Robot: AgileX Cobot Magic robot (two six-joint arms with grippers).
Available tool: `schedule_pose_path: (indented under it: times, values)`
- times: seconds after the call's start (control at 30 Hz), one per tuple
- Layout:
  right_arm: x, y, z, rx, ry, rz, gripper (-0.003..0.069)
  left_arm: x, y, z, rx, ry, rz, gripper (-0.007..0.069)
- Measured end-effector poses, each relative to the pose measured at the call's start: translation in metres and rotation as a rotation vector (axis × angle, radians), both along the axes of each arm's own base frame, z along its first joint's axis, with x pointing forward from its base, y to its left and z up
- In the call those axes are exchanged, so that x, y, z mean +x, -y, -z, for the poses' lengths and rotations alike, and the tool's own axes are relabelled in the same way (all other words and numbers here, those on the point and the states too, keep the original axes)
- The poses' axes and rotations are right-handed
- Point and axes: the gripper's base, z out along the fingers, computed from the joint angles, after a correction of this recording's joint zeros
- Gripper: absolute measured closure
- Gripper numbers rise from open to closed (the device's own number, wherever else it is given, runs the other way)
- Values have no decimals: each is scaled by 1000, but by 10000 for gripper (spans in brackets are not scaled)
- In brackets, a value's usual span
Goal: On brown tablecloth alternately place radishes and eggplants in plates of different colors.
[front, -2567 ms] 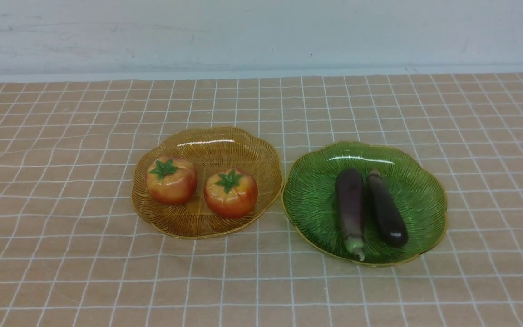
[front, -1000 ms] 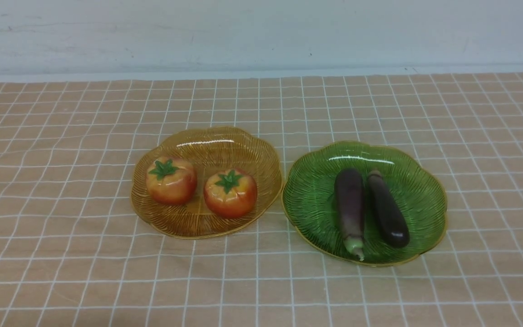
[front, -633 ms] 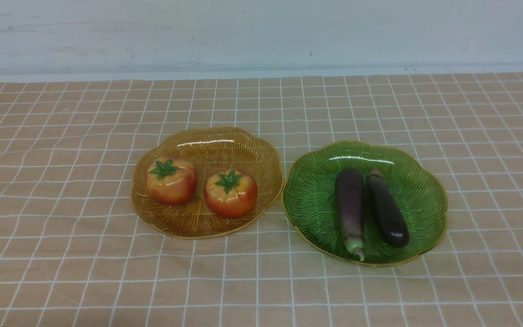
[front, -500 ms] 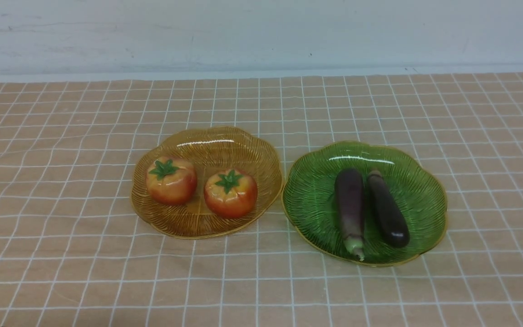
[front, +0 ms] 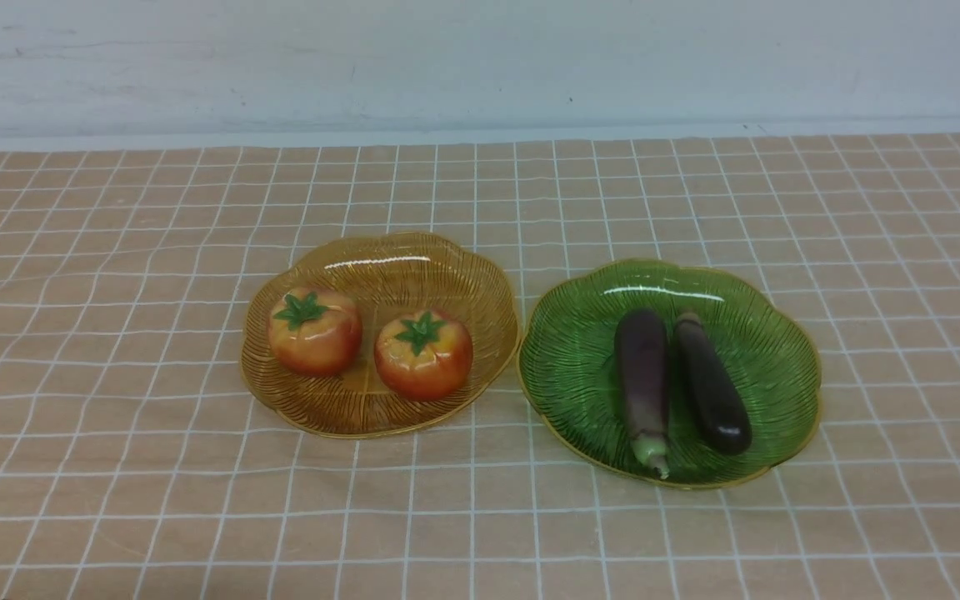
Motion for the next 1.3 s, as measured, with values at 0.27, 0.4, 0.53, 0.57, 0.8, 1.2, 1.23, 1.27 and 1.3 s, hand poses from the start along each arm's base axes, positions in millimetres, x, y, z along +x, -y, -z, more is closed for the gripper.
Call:
schedule_pose_path:
  times: [0.27, 0.4, 0.53, 0.57, 0.8, 1.2, 1.23, 1.27, 1.3]
  values:
    - [6, -3, 10, 66, -42, 26, 675, 0, 0, 0, 0, -1, 0, 628]
    - [26, -5, 45, 52, -149, 154, 675, 0, 0, 0, 0, -1, 0, 628]
    - [48, -2, 101, 15, -304, 273, 675, 0, 0, 0, 0, -1, 0, 628]
    - [51, -1, 113, 7, -338, 290, 675, 0, 0, 0, 0, -1, 0, 628]
    - [59, 2, 169, -12, -499, 336, 675, 0, 0, 0, 0, -1, 0, 628]
    - [60, 2, 169, 11, -498, 344, 675, 0, 0, 0, 0, -1, 0, 628]
    - [60, 2, 169, 12, -498, 344, 675, 0, 0, 0, 0, -1, 0, 628]
    - [60, 2, 169, 12, -498, 344, 675, 0, 0, 0, 0, -1, 0, 628]
    - [60, 2, 169, 12, -498, 344, 675, 0, 0, 0, 0, -1, 0, 628]
